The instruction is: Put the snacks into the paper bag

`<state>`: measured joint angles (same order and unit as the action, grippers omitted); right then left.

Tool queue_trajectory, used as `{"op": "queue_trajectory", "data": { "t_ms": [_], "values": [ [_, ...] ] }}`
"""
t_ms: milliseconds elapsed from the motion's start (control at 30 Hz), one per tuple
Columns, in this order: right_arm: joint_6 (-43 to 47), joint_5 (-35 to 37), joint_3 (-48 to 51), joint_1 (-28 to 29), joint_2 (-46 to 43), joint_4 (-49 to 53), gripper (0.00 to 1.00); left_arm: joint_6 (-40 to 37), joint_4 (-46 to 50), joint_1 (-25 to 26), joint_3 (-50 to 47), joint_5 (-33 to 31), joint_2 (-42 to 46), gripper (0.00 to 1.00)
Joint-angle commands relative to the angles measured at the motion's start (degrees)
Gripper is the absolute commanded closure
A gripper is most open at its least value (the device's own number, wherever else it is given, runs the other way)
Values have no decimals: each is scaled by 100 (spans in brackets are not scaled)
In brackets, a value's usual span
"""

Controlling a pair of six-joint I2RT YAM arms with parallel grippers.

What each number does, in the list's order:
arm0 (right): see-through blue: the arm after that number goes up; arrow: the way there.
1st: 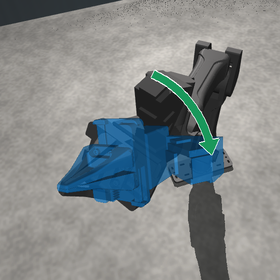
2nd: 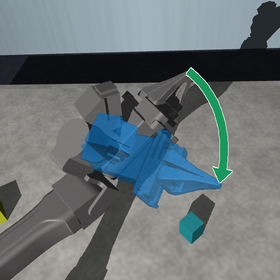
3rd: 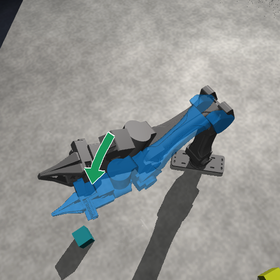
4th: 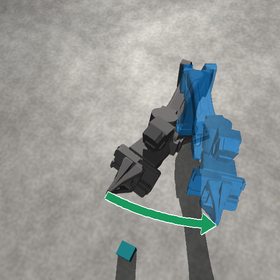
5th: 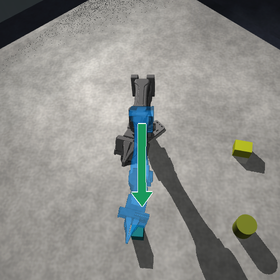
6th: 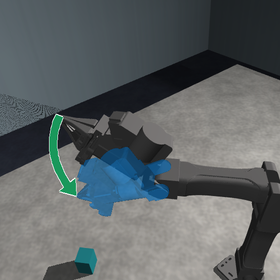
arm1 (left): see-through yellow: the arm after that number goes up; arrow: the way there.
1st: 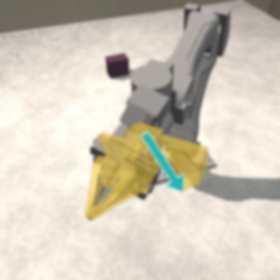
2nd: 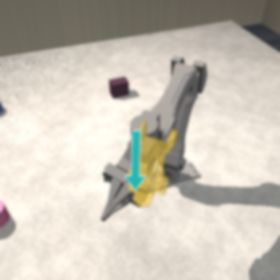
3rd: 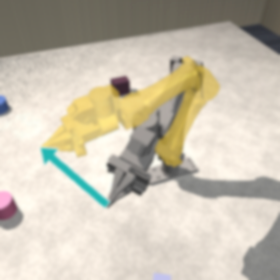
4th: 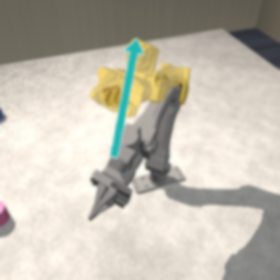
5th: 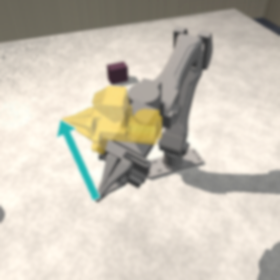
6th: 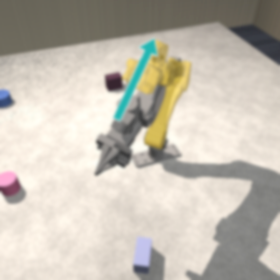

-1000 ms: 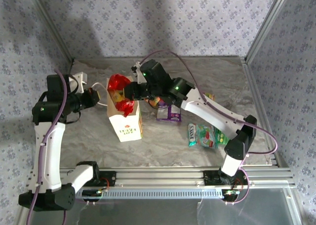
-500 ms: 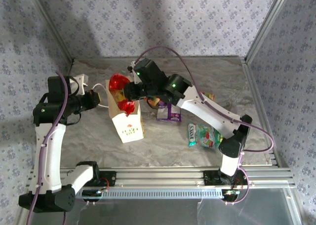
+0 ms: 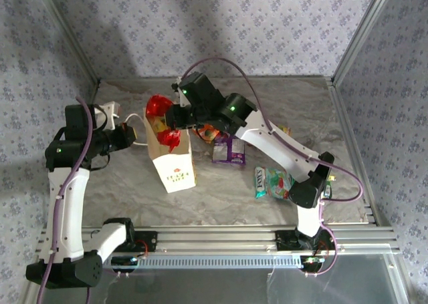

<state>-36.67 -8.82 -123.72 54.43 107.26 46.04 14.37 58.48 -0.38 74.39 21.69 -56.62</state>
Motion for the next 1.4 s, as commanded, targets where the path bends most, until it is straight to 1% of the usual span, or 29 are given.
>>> {"op": "queue_trajectory", "data": {
  "t_ms": [0, 433, 633, 667, 767, 933, 1033, 1367],
  "values": [
    [-157, -225, -454, -53, -65, -176, 99, -105, -1, -25, -55, 160, 107, 94],
    [-24, -120, -580, -204, 218, 85, 99, -136, -21, -25, -65, 186, 81, 95],
    [21, 49, -699, -214, 381, 162, 99, -189, 29, -31, -33, 164, 81, 96],
    [216, 132, -783, -198, 431, 236, 99, -198, 30, -29, -30, 160, 81, 95],
    [411, 291, -1001, -145, 558, 480, 99, -207, 28, -27, -36, 160, 54, 95],
    [741, 369, -1235, -64, 663, 828, 99, -218, 20, -24, -33, 164, 17, 96],
    [969, 629, -1327, 29, 665, 975, 99, -224, 17, -28, -39, 160, 10, 96],
    [1171, 894, -1396, 172, 656, 1215, 99, -231, 7, -32, -39, 160, -21, 96]
  ]
}}
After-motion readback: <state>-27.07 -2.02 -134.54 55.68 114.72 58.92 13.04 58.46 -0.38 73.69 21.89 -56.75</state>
